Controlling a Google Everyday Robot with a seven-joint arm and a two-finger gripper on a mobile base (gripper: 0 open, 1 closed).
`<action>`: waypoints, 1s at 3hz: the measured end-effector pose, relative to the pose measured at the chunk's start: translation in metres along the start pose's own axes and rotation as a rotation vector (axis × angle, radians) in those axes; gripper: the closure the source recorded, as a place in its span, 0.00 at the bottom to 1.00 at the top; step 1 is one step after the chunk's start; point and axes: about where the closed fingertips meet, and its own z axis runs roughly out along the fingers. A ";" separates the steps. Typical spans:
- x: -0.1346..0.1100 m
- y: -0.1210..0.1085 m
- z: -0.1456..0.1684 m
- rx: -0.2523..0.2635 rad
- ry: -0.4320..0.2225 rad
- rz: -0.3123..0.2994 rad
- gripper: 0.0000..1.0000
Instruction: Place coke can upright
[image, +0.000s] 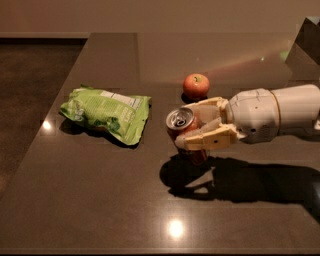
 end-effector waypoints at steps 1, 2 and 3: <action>0.005 -0.003 -0.006 0.015 -0.167 0.012 0.98; 0.009 -0.005 -0.008 0.037 -0.234 0.023 0.75; 0.013 -0.007 -0.009 0.053 -0.281 0.035 0.52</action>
Offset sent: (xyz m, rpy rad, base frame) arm 0.0063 -0.0210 -0.0143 0.3161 -0.0151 -0.0889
